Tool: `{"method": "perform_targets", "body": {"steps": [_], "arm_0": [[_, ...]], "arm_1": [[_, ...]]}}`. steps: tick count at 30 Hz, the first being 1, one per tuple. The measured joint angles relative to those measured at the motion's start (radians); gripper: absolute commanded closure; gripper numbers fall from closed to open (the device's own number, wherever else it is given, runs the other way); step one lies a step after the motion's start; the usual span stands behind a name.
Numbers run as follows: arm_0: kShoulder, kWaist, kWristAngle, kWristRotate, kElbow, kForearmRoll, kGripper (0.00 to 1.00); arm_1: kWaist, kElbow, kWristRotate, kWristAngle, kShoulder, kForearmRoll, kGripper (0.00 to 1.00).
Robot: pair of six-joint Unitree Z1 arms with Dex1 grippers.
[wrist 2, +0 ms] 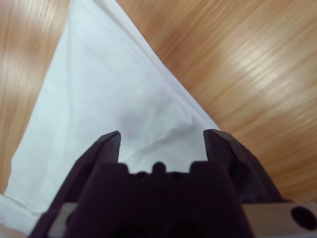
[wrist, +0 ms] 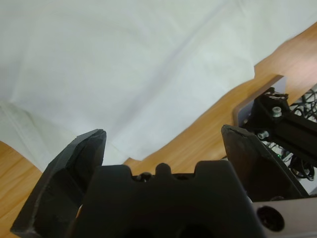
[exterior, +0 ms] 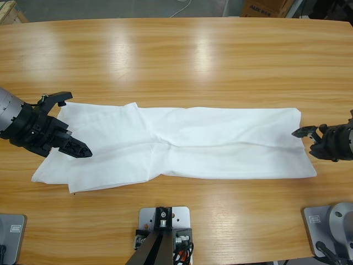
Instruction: Fold clothes
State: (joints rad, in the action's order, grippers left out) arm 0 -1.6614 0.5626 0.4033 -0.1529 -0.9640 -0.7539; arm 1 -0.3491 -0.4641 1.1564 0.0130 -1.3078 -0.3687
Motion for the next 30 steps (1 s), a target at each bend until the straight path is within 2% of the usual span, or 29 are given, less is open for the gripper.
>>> {"method": "perform_targets", "body": {"steps": [9, 13, 15, 17, 20, 24, 30], "arm_0": [[0.000, 0.000, 0.000, 0.000, 0.000, 0.000, 0.092], [0.000, 0.000, 0.000, 0.000, 0.000, -0.001, 0.092], [0.000, 0.000, 0.000, 0.000, 0.000, -0.001, 0.092], [0.000, 0.000, 0.000, 0.000, 0.000, -0.001, 0.092], [0.000, 0.000, 0.000, 0.000, 0.000, -0.001, 0.092], [0.000, 0.000, 0.000, 0.000, 0.000, -0.001, 0.092], [0.000, 0.000, 0.000, 0.000, 0.000, -0.001, 0.092]], "arm_1": [[0.000, 0.000, 0.000, 0.000, -0.041, 0.039, 0.332], [0.000, 0.000, 0.000, 0.000, -0.061, 0.053, 0.520], [0.000, 0.000, 0.000, 0.000, -0.076, 0.060, 0.532], [0.000, 0.000, 0.000, -0.002, -0.083, 0.064, 0.630], [0.000, 0.000, 0.000, -0.007, -0.088, 0.065, 0.711], [0.000, 0.000, -0.001, -0.008, -0.094, 0.065, 0.992], [0.000, 0.000, -0.047, -0.008, -0.093, 0.065, 1.000]]}}
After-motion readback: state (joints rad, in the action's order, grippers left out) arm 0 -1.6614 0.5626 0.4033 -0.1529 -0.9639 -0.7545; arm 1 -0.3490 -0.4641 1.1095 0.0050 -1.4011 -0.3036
